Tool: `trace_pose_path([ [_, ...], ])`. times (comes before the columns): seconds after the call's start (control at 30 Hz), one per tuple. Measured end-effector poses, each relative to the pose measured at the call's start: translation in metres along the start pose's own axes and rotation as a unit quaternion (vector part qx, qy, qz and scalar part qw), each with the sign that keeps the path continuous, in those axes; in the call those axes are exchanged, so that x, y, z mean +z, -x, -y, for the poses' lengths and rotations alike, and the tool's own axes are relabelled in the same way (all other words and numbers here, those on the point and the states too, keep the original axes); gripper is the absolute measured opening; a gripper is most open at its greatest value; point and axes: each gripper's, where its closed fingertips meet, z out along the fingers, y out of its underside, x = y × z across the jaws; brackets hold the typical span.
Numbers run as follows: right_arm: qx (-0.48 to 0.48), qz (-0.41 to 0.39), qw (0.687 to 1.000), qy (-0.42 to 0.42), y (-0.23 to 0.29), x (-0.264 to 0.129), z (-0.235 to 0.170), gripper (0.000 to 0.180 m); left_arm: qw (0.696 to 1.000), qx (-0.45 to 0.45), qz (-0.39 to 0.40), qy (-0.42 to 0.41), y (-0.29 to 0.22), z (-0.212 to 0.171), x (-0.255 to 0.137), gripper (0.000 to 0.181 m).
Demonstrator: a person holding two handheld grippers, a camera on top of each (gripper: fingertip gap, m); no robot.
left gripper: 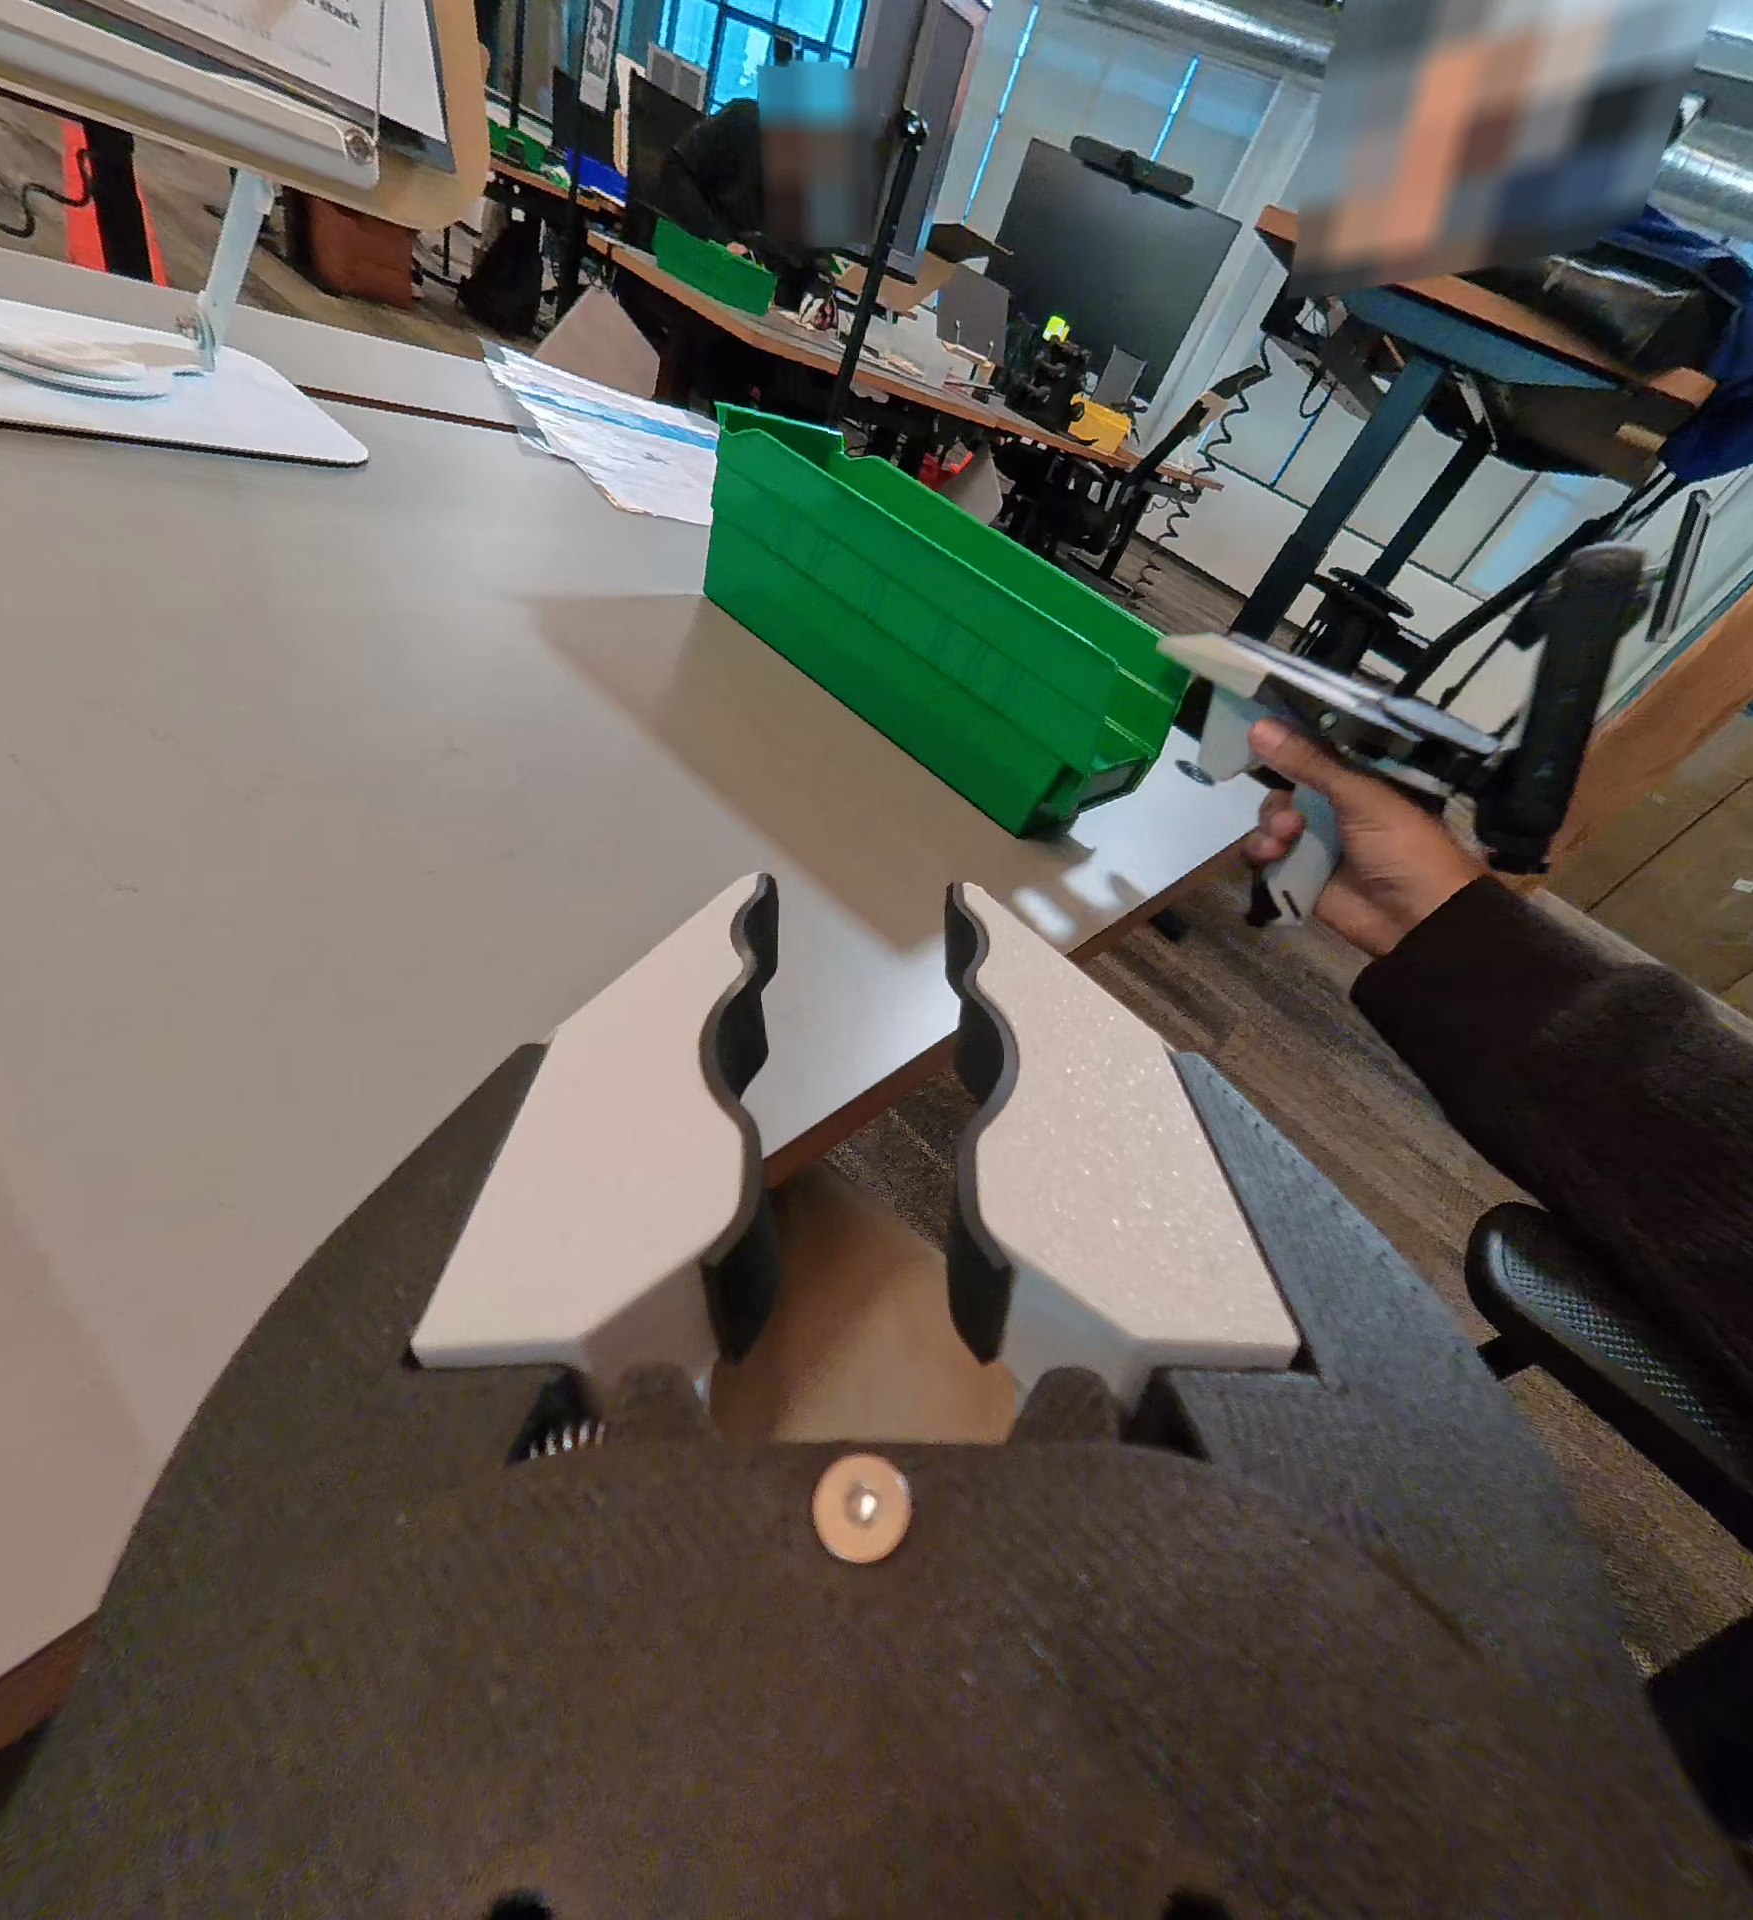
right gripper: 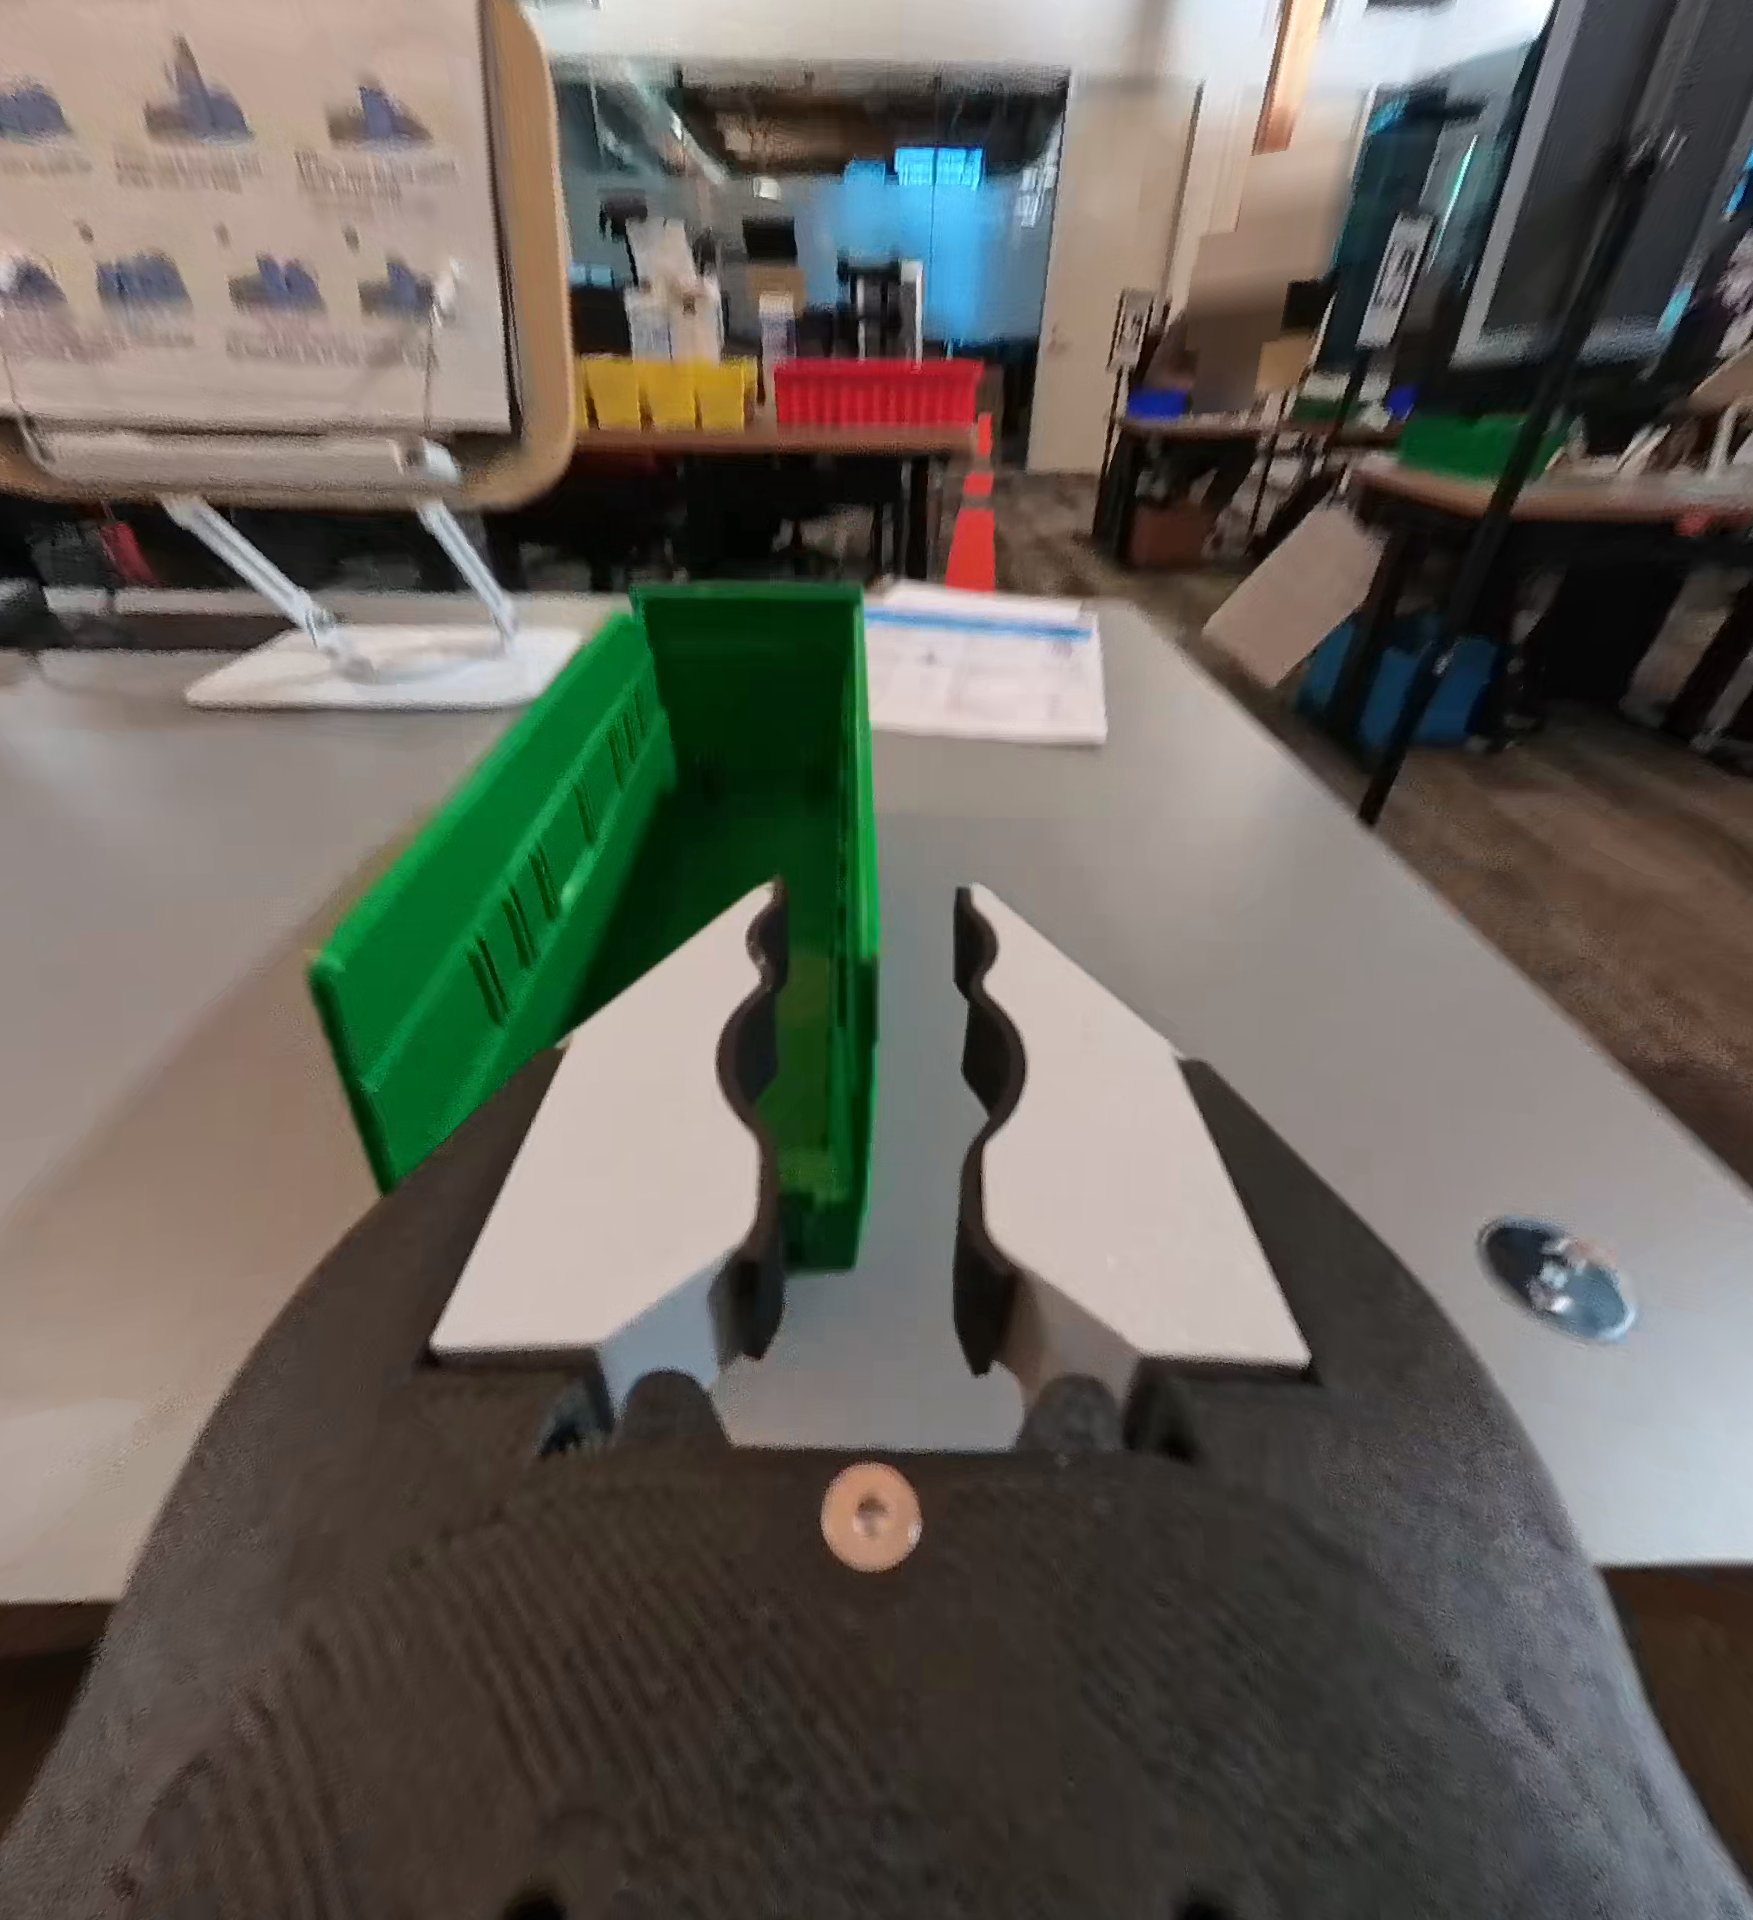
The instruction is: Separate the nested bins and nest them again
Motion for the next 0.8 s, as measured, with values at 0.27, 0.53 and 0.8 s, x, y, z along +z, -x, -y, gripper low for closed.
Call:
trace_pose_path([
  [0.27, 0.096, 0.207, 0.967, -0.115, 0.138, -0.035, 0.100, 0.019, 0.999, 0.011, 0.035, -0.020, 0.025, 0.013, -0.006, 0.033],
  [0.53, 0.075, 0.410, 0.909, 0.011, 0.336, -0.045, 0.019, 0.026, 0.994, 0.050, 0.066, -0.064, 0.055, 0.061, -0.044, 0.035],
  [0.8, 0.102, 0.427, 0.897, 0.050, 0.366, -0.019, -0.004, 0.025, 0.927, 0.116, 0.273, -0.232, 0.140, 0.159, -0.178, 0.020],
])
